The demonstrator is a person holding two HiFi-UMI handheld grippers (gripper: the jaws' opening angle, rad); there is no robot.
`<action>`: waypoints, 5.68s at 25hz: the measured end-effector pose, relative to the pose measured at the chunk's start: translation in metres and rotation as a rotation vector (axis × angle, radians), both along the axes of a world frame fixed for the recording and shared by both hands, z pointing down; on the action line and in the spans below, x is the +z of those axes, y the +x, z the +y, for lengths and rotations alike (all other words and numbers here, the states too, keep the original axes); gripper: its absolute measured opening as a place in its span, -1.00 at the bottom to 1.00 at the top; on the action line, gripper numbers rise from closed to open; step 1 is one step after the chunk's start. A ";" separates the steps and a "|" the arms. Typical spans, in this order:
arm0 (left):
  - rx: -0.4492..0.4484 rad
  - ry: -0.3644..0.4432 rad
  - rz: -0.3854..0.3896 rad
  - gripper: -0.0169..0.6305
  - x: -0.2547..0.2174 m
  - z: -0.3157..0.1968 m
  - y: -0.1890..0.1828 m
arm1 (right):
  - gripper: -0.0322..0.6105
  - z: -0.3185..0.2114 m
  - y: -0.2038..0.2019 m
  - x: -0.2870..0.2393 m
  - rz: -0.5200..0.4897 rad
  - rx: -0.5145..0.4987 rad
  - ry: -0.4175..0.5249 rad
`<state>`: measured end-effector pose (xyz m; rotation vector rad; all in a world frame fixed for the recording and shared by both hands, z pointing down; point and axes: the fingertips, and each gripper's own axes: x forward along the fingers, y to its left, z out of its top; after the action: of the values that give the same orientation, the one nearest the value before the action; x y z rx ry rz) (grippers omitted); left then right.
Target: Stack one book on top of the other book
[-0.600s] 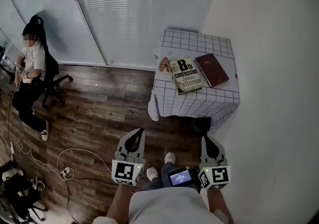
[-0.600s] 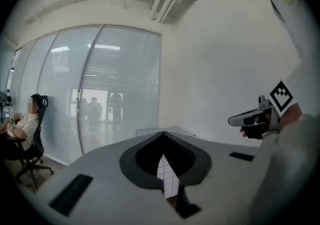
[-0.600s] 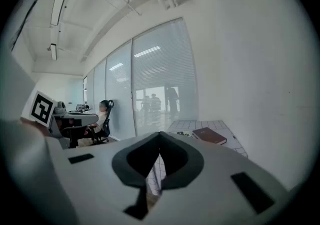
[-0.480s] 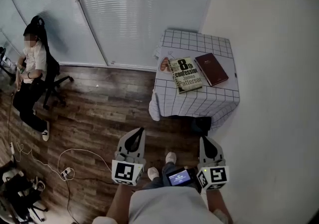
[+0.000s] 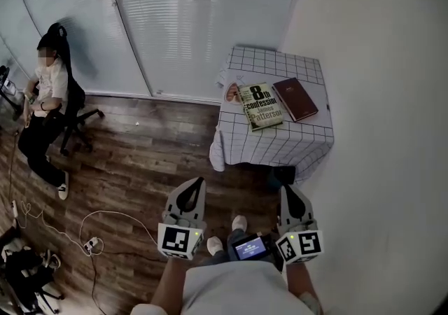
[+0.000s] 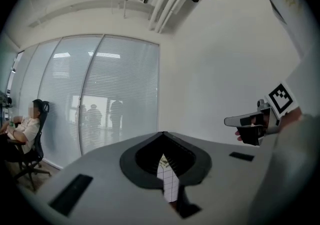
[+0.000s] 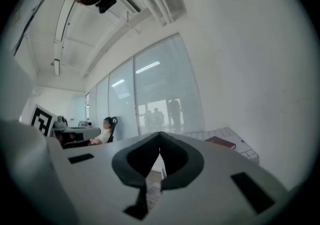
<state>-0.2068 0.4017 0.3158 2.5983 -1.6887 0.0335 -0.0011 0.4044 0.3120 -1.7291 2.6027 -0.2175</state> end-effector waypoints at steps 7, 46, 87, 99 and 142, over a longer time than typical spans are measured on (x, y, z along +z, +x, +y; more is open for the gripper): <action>0.016 0.025 0.005 -0.92 -0.004 -0.008 0.004 | -0.88 -0.003 -0.003 -0.007 0.059 0.074 0.042; -0.055 -0.103 -0.109 -0.92 0.055 -0.261 0.084 | -0.88 -0.281 0.075 0.067 0.123 -0.071 -0.094; 0.084 -0.307 -0.112 -0.92 0.175 -0.383 0.112 | -0.88 -0.391 0.090 0.192 0.220 -0.040 -0.343; 0.143 -0.382 -0.095 -0.92 0.217 -0.397 0.123 | -0.88 -0.410 0.093 0.241 0.246 -0.046 -0.442; 0.205 -0.764 0.125 -0.33 0.297 -0.413 0.150 | -0.19 -0.448 0.064 0.298 0.023 -0.215 -0.710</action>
<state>-0.0572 -0.0112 0.6128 2.1087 -1.0621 0.4216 0.0631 -0.0439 0.6100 -1.5581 2.9325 -1.2596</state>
